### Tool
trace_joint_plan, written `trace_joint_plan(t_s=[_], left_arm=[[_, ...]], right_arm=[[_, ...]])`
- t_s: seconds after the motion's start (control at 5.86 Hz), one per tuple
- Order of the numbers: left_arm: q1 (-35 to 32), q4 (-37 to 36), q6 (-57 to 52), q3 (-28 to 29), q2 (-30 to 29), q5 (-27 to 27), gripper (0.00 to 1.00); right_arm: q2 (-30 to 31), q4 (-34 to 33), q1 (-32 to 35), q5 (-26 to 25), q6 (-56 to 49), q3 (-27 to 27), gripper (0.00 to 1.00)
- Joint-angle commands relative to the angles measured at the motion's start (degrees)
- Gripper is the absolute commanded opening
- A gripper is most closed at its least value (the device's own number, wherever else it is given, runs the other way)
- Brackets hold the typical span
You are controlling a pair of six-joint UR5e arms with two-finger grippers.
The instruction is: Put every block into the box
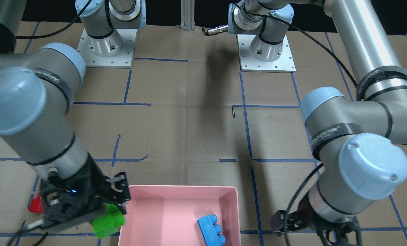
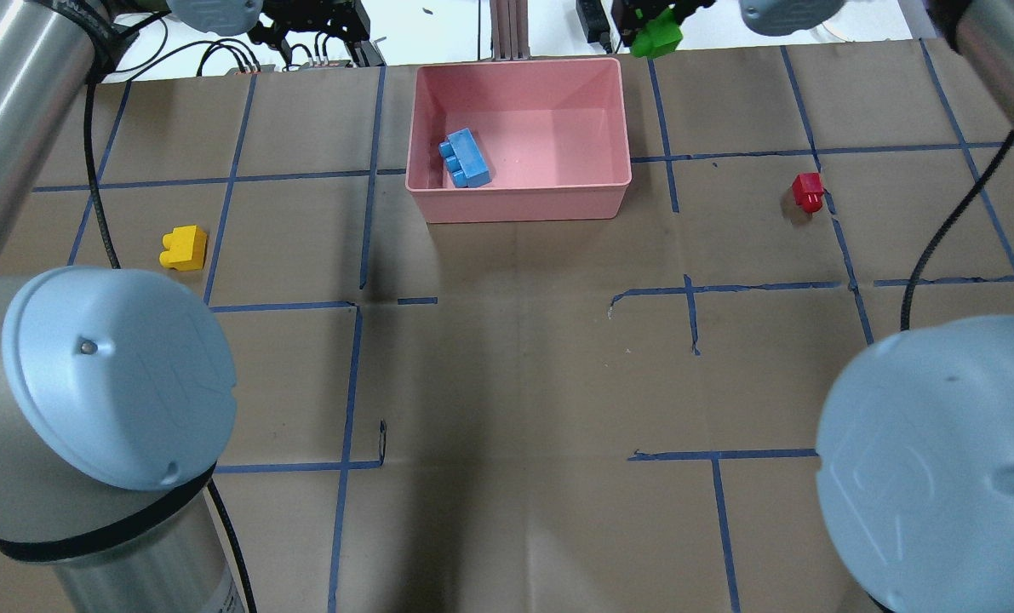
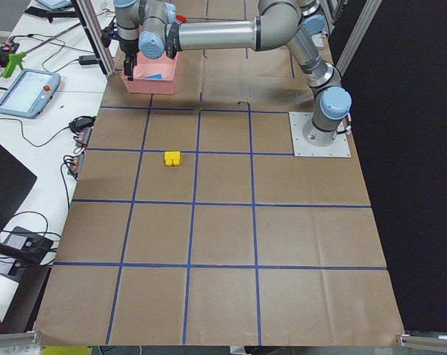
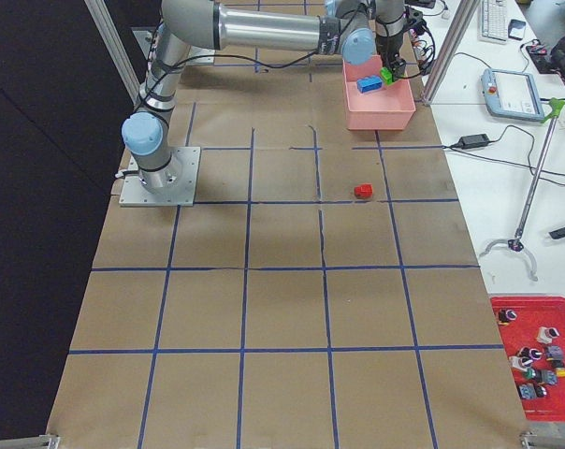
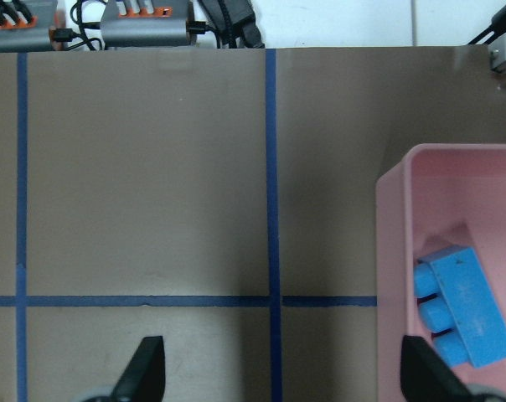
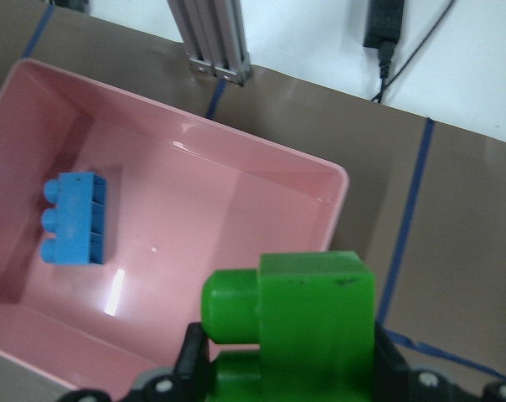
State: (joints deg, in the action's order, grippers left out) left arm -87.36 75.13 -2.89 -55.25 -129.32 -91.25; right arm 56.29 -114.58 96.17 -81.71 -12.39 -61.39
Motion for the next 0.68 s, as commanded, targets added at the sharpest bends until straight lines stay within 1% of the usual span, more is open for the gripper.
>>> trace_joint_plan(t_s=[0.0,0.17,0.34,0.51], left_arm=[[9.0,0.1,-10.8,-5.5,2.8,0.5,0.99],[13.2,0.1,-15.9,-8.5,4.2,0.5,0.99],[17.4,0.1,-20.9,-12.3,5.6,0.5,0.98],[21.0,-1.1,-26.2,-16.5,5.8,0.5,0.97]], right_arm=[[-8.1,-0.1,8.4,-0.4,12.1,5.5,0.07],[-8.4,0.1,8.6,-0.6,12.1,5.0,0.1],[-8.3,0.1,8.7,0.0,12.4,4.4,0.22],[-8.4,-0.1,8.7,0.0,12.5,4.2,0.97]])
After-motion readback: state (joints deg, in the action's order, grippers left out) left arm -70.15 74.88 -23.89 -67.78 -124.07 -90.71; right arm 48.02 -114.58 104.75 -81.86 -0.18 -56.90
